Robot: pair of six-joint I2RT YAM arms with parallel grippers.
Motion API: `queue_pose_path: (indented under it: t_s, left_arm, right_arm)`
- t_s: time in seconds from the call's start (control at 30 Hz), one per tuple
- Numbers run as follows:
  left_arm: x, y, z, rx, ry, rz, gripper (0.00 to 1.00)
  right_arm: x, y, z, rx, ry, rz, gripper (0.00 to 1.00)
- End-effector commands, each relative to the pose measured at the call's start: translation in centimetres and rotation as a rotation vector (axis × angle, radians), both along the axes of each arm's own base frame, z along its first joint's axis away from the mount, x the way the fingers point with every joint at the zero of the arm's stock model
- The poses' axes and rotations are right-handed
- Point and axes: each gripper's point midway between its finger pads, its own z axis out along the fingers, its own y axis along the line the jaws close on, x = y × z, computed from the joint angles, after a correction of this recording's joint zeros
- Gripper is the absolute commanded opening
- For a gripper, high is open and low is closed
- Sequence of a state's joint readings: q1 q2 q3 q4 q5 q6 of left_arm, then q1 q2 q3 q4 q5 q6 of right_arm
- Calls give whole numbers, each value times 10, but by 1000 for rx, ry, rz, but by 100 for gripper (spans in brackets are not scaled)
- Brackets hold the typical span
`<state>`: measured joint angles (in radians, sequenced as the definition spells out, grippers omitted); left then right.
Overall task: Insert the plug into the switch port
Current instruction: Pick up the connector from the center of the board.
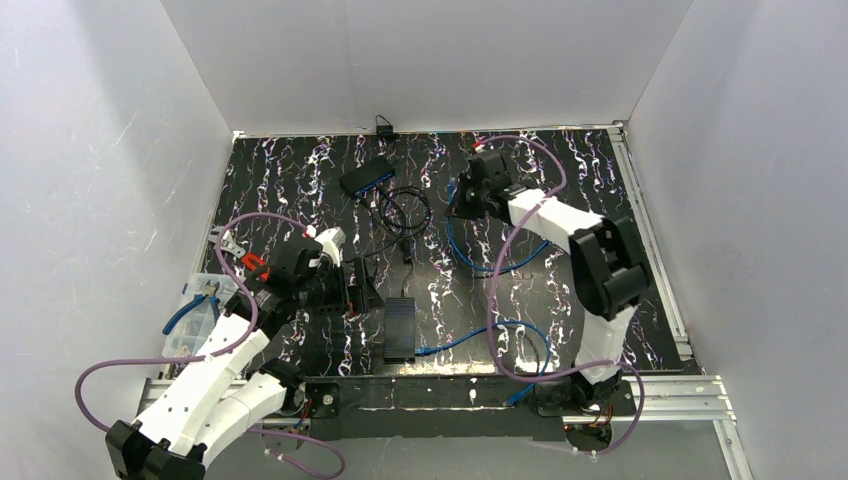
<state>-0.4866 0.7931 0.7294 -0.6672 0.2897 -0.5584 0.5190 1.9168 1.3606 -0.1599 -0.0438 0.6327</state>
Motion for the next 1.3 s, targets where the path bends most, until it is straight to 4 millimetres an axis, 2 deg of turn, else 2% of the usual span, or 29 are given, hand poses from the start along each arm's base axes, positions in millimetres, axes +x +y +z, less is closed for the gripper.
queue_pose_path:
  t_s: [0.0,0.17,0.33,0.77,1.07,1.27]
  left_arm:
    - [7,0,26,-13,-71,-15,98]
    - [11,-3,44,-25,-135,-50,98]
    - [9,-13,71,-79,-181,-118,98]
    - [-24,-41,149,-315,-323,-359,98]
    - [-53,-48,193,-462,-374,-477,98]
    - [-63,-54,206,-540,-354,-519,98]
  right_arm:
    - [-25,21,75,169,-191,225,1]
    - [-74,19,106,237,-238,403,1]
    - [-124,14,134,307,-283,566,1]
    - [-234,0,186,496,-335,925,1]
    - [-298,-6,207,636,-290,1167,1]
    - [-332,0,215,695,-245,1318,1]
